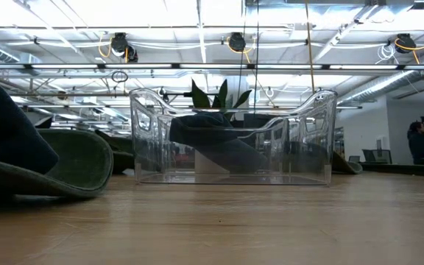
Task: Pick & Place hat
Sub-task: Put the top blue cap into the top transparent bin
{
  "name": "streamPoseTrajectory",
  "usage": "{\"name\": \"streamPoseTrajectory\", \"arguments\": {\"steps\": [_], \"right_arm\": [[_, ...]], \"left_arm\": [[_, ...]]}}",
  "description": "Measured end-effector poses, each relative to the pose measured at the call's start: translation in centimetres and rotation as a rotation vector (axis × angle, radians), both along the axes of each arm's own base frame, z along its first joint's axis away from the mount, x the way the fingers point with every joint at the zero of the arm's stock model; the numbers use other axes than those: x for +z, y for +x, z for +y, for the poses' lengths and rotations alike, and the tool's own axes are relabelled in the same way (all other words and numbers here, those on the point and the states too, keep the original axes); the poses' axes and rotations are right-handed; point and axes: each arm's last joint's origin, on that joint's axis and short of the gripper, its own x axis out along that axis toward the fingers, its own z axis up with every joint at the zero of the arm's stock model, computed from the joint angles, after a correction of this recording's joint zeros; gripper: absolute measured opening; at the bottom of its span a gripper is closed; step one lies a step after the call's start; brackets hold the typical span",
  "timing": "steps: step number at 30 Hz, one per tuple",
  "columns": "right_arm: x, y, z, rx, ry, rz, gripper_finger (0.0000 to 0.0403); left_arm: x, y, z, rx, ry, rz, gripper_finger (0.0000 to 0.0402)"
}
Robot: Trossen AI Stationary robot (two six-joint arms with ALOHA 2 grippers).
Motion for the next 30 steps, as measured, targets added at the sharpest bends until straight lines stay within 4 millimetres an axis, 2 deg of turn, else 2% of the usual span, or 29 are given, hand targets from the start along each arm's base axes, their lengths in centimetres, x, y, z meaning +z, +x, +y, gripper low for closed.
{"name": "streamPoseTrajectory", "arguments": {"steps": [11,14,30], "right_arm": [[-0.19,0.27,-0.07,0.001,-0.002,0.001,0.0002],[-0.18,0.26,-0.07,0.001,-0.002,0.001,0.0002],[-0.18,0.26,-0.05,0.001,-0.004,-0.003,0.0002]], "left_arm": [[-0.13,0.18,-0.02,-0.011,-0.046,0.011,0.0295],[-0.1,0.15,-0.08,-0.022,-0.07,0.014,0.0281],[-0.1,0.18,0.28,-0.038,-0.057,0.011,0.0066]]}}
